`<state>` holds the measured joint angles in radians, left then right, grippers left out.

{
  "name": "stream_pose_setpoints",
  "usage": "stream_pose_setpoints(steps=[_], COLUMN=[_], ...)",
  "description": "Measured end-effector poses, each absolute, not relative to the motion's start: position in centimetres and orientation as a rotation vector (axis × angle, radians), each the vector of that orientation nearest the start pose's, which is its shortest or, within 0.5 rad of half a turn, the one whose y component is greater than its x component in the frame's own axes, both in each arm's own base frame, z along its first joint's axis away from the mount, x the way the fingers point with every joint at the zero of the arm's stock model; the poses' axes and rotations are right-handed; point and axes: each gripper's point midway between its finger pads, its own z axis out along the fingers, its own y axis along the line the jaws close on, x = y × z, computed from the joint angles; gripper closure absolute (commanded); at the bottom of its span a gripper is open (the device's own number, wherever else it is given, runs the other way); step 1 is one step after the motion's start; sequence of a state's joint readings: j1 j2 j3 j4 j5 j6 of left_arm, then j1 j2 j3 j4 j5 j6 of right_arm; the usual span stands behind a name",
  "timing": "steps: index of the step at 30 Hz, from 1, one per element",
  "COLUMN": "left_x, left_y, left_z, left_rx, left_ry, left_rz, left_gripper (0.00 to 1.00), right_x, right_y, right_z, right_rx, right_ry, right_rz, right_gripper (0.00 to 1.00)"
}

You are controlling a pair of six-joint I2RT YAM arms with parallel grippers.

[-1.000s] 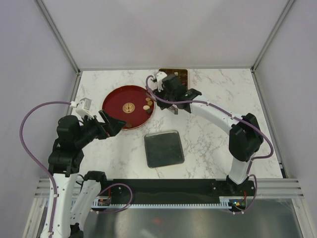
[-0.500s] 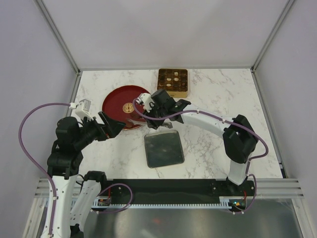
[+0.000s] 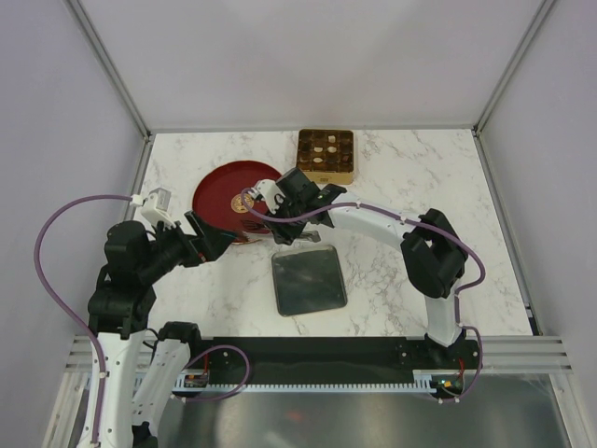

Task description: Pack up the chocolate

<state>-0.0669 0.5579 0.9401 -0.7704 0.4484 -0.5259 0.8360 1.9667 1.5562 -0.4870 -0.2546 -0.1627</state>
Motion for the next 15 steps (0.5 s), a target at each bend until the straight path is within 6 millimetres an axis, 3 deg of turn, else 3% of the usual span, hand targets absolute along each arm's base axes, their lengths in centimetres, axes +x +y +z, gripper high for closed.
stream_pose_setpoints(steps=[9, 15], left_x=[18.65, 18.57], left_y=[-10.77, -10.75], left_z=[28.29, 28.44], left_rx=[-0.156, -0.153], left_ry=[2.004, 1.998], left_rz=[-0.823, -0.823], left_gripper=[0.02, 0.02], right_x=[29.61, 30.31], right_y=[38.79, 39.45], right_z=[9.41, 8.69], right_rx=[-1.338, -1.349], right_ry=[2.178, 2.203], right_rz=[0.608, 0.596], right_gripper=[0.48, 0.50])
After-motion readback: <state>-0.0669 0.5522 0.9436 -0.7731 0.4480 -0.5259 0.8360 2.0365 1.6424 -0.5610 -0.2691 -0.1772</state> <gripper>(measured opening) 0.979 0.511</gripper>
